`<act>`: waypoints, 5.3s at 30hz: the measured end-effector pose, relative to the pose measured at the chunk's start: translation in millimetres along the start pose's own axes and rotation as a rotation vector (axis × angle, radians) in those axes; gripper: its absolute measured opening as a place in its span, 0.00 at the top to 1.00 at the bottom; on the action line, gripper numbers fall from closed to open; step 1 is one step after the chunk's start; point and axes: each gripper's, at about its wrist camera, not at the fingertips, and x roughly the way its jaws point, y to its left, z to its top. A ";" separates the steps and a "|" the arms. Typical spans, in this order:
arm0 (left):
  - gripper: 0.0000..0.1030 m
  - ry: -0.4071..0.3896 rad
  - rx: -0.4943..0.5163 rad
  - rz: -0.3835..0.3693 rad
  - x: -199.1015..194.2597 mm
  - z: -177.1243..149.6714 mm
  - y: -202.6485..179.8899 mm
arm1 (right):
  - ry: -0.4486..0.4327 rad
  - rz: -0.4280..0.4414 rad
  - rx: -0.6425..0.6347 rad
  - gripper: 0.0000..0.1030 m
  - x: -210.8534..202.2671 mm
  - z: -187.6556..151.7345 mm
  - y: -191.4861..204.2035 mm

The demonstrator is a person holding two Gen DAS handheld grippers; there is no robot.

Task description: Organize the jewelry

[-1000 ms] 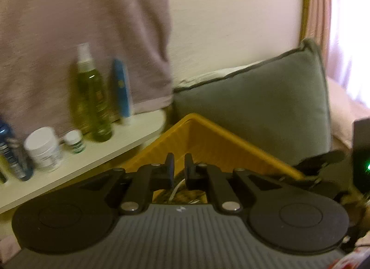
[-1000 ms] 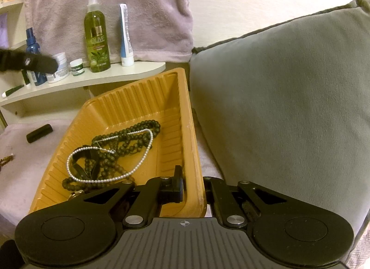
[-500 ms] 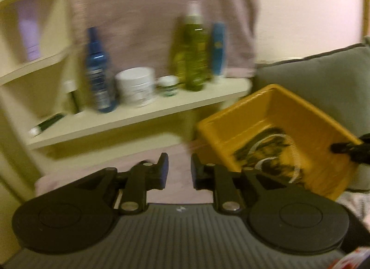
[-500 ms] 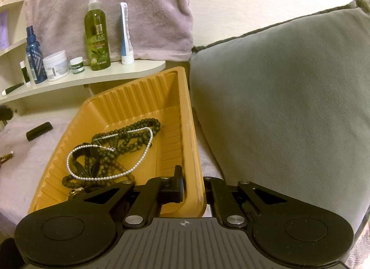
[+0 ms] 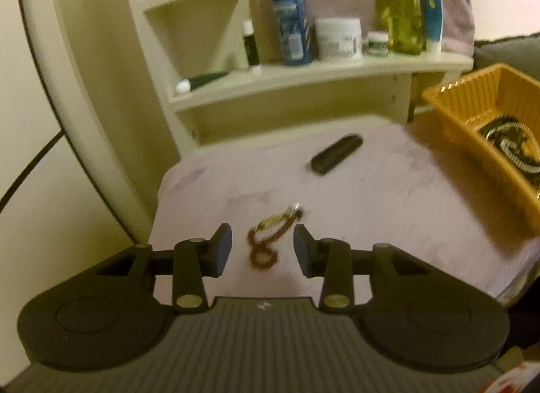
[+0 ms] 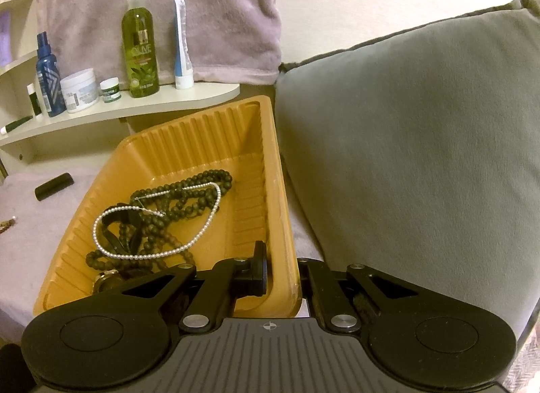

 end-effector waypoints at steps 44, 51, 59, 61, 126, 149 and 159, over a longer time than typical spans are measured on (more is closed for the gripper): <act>0.96 -0.125 -0.028 -0.177 -14.4 91.1 19.1 | 0.003 -0.013 -0.011 0.95 -0.2 -0.8 1.4; 0.96 -0.175 0.008 -0.345 -23.8 118.7 -45.2 | 0.002 -0.011 -0.005 0.95 -0.7 0.0 0.7; 0.96 -0.193 0.077 -0.531 -27.6 140.3 -127.5 | -0.002 -0.004 0.007 0.95 -1.1 0.3 0.3; 0.96 -0.190 0.096 -0.565 -26.5 143.5 -142.9 | -0.002 -0.001 0.011 0.95 -1.5 0.0 -0.4; 0.78 0.001 -0.137 -0.039 65.8 16.9 -24.8 | 0.009 -0.007 0.003 0.95 2.8 -1.9 -1.0; 0.93 -0.012 -0.207 -0.044 63.3 23.1 -26.7 | 0.009 -0.008 0.002 0.95 3.0 -1.9 -1.3; 0.93 -0.061 -0.192 -0.185 37.6 54.2 -65.9 | 0.004 -0.006 0.004 0.95 3.2 -3.8 -2.6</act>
